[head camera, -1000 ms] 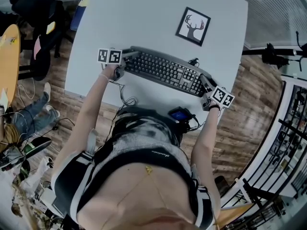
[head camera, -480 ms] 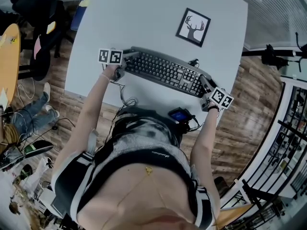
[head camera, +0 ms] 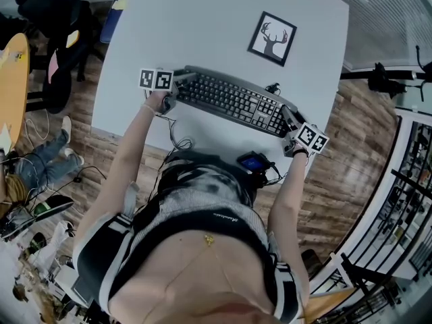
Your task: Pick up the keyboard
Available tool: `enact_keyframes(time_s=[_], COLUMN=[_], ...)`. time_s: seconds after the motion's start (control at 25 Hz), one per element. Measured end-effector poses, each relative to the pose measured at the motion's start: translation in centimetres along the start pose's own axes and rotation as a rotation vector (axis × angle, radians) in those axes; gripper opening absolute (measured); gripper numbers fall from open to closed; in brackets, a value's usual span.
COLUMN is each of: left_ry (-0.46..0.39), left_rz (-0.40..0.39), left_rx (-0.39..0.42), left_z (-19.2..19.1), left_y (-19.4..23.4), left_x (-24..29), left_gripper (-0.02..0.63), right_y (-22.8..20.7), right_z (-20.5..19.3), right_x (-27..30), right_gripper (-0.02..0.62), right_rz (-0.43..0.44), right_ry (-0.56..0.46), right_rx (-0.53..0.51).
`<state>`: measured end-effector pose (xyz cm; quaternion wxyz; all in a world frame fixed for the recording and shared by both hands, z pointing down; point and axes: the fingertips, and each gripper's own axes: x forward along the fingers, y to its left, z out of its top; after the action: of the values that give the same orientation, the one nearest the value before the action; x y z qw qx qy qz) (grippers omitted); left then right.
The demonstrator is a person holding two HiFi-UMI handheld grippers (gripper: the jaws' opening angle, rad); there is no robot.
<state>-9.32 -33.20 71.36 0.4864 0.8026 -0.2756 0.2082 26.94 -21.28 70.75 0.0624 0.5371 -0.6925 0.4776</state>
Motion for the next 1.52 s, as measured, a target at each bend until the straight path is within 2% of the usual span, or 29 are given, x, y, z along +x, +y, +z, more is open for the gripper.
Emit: enact_keyframes(time_s=[0.8,1.04,1.28,1.52], left_ry=[-0.001,-0.035,-0.047,-0.094], left_rz=[0.003,0.041,0.037,0.036], left_rx=[-0.009,-0.021,-0.036,-0.014], left_z=[0.2,-0.1,-0.7,0.5], left_y=[0.1,0.2,-0.4,-1.5], left_x=[0.1,0.0,-0.8,-2.1], left_gripper=[0.216,0.216,0.216,0.216], right_y=[0.0,0.0,0.6,2.1], right_z=[0.1,-0.3,0.0,1.7], right_x=[0.0,-0.2,-1.1,-1.9], right_gripper=[0.238,0.238,0.238,0.238], right_rz=[-0.008,-0.031,-0.031,-0.023], right_ry=[-0.019,-0.043,-0.049,-0.072], right_rx=[0.016,0.030,0.006,-0.019])
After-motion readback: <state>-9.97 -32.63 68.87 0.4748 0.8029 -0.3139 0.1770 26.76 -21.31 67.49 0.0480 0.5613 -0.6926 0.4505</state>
